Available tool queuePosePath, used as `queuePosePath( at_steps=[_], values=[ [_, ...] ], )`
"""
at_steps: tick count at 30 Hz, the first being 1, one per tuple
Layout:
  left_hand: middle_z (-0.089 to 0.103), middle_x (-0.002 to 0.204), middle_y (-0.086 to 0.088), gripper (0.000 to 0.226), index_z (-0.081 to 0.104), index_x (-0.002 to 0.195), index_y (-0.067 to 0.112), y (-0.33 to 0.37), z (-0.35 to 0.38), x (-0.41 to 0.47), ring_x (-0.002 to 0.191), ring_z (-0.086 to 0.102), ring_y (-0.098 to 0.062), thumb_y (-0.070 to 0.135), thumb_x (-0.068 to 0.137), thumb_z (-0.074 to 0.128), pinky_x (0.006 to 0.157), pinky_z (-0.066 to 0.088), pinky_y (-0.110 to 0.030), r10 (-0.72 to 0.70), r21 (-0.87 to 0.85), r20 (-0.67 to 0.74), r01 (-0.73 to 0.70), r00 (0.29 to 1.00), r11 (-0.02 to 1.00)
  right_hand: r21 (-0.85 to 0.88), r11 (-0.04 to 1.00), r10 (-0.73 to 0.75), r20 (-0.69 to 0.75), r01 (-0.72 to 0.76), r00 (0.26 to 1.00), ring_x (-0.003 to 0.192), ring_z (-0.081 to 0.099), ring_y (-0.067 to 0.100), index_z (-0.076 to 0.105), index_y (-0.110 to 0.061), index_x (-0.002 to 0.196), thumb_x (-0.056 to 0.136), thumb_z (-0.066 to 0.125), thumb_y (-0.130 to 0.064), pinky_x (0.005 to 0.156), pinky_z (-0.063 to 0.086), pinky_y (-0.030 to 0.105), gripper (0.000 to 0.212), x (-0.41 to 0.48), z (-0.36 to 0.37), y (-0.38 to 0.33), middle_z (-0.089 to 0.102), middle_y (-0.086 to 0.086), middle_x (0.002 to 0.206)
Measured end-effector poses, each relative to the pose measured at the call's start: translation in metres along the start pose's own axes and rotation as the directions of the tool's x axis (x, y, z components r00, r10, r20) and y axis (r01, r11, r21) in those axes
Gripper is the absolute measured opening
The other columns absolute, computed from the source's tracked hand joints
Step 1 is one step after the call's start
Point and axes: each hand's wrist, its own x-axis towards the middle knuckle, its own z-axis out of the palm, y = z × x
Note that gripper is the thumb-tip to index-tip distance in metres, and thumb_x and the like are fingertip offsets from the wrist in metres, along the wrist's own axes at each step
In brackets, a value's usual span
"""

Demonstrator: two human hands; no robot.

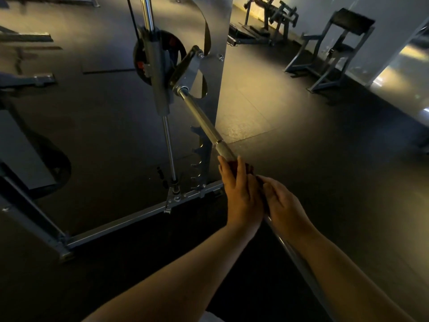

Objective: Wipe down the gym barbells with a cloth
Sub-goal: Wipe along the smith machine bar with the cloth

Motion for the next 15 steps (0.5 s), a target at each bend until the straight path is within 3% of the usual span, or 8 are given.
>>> queuePosePath(
  at_steps=[3, 5, 9, 12, 13, 15],
  values=[
    [-0.01, 0.167, 0.023, 0.056, 0.014, 0.161, 0.038, -0.004, -0.009, 0.034, 0.155, -0.012, -0.007, 0.027, 0.11, 0.035, 0.128, 0.003, -0.048, -0.032, 0.106, -0.072, 0.039, 0.997, 0.994, 0.024, 0.999, 0.038, -0.052, -0.036, 0.998, 0.104, 0.062, -0.011, 0.052, -0.032, 0.139, 0.11, 0.034, -0.031, 0.078, 0.05, 0.008, 0.034, 0.004, 0.0, 0.003, 0.062, -0.016, 0.118],
    [-0.003, 0.169, 0.018, 0.064, 0.008, 0.16, 0.044, -0.002, -0.014, 0.049, 0.157, -0.001, -0.013, 0.029, 0.107, 0.039, 0.127, 0.013, -0.053, -0.053, 0.02, -0.111, 0.056, 0.992, 0.998, 0.008, 0.999, 0.047, -0.064, -0.047, 0.997, 0.106, 0.062, -0.004, 0.051, -0.031, 0.141, 0.11, 0.034, -0.033, 0.083, 0.049, 0.014, 0.035, 0.008, 0.0, 0.002, 0.061, -0.015, 0.12],
    [-0.021, 0.161, 0.034, 0.062, 0.017, 0.161, 0.039, -0.003, -0.016, 0.031, 0.152, -0.008, 0.004, 0.018, 0.108, 0.043, 0.126, 0.014, -0.035, 0.022, 0.022, -0.017, -0.021, 1.0, 1.0, -0.03, 0.998, 0.048, -0.04, -0.049, 0.998, 0.106, 0.058, -0.012, 0.048, -0.033, 0.145, 0.11, 0.034, -0.037, 0.08, 0.047, 0.009, 0.038, 0.015, 0.002, -0.003, 0.057, -0.021, 0.121],
    [-0.025, 0.159, 0.033, 0.047, 0.044, 0.148, 0.042, -0.005, -0.021, 0.031, 0.14, -0.008, 0.024, 0.02, 0.106, 0.049, 0.12, 0.022, -0.025, 0.034, 0.028, 0.022, -0.035, 0.999, 0.999, -0.029, 0.998, 0.049, -0.024, -0.05, 0.999, 0.103, 0.056, -0.021, 0.048, -0.036, 0.14, 0.11, 0.034, -0.035, 0.074, 0.047, 0.002, 0.033, 0.02, 0.005, -0.006, 0.058, -0.021, 0.119],
    [-0.02, 0.162, 0.028, 0.038, 0.053, 0.136, 0.043, -0.004, -0.024, 0.04, 0.139, -0.002, 0.025, 0.02, 0.107, 0.049, 0.12, 0.028, -0.025, 0.057, 0.015, 0.012, -0.057, 0.998, 0.998, -0.04, 0.998, 0.049, -0.026, -0.05, 0.998, 0.101, 0.056, -0.021, 0.048, -0.037, 0.138, 0.11, 0.034, -0.034, 0.074, 0.046, 0.002, 0.032, 0.021, 0.005, -0.007, 0.058, -0.021, 0.118],
    [-0.004, 0.167, 0.019, 0.026, 0.06, 0.122, 0.043, -0.003, -0.028, 0.063, 0.149, 0.009, 0.009, 0.027, 0.108, 0.045, 0.12, 0.035, -0.035, 0.086, 0.017, -0.023, -0.085, 0.996, 0.996, -0.076, 0.996, 0.049, -0.028, -0.051, 0.998, 0.098, 0.055, -0.022, 0.047, -0.039, 0.137, 0.11, 0.034, -0.035, 0.073, 0.046, 0.003, 0.03, 0.025, 0.007, -0.008, 0.055, -0.023, 0.116]
  ],
)
